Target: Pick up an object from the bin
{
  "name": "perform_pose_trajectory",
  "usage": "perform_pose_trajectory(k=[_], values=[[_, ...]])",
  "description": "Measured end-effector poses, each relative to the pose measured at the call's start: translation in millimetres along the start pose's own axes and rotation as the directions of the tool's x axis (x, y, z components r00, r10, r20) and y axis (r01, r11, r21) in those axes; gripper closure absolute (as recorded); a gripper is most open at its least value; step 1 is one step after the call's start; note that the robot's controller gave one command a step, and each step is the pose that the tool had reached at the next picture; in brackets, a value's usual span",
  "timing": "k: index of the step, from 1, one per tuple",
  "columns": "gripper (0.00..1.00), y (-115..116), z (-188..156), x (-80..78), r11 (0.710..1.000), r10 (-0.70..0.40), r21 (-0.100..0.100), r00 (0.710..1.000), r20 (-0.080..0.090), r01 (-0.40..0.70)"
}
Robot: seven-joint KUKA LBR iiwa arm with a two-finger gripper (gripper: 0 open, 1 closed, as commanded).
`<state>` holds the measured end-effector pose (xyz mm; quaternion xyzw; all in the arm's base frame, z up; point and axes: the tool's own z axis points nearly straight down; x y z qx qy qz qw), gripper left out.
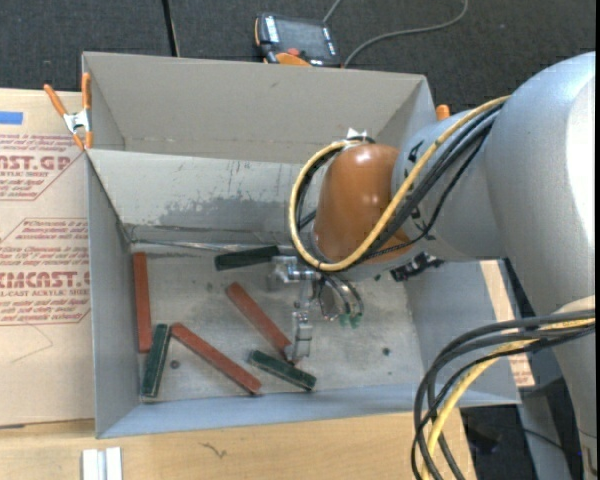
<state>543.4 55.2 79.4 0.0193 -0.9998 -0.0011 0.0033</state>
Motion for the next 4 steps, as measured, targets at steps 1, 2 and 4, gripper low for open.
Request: perform_pose_trajectory(k=[1,2,4], values=[[0.00,68.7,10.2,-23.1,0.997,0.072,-0.003,0.997,0.009,-0.072],[0.00,21.1,10.0,-2.2,0.987,0.161,0.002,0.987,0.006,-0.161],[1.00,20.3,-126.8,7.9,0.988,0.154,-0.002,0.988,0.015,-0.154]])
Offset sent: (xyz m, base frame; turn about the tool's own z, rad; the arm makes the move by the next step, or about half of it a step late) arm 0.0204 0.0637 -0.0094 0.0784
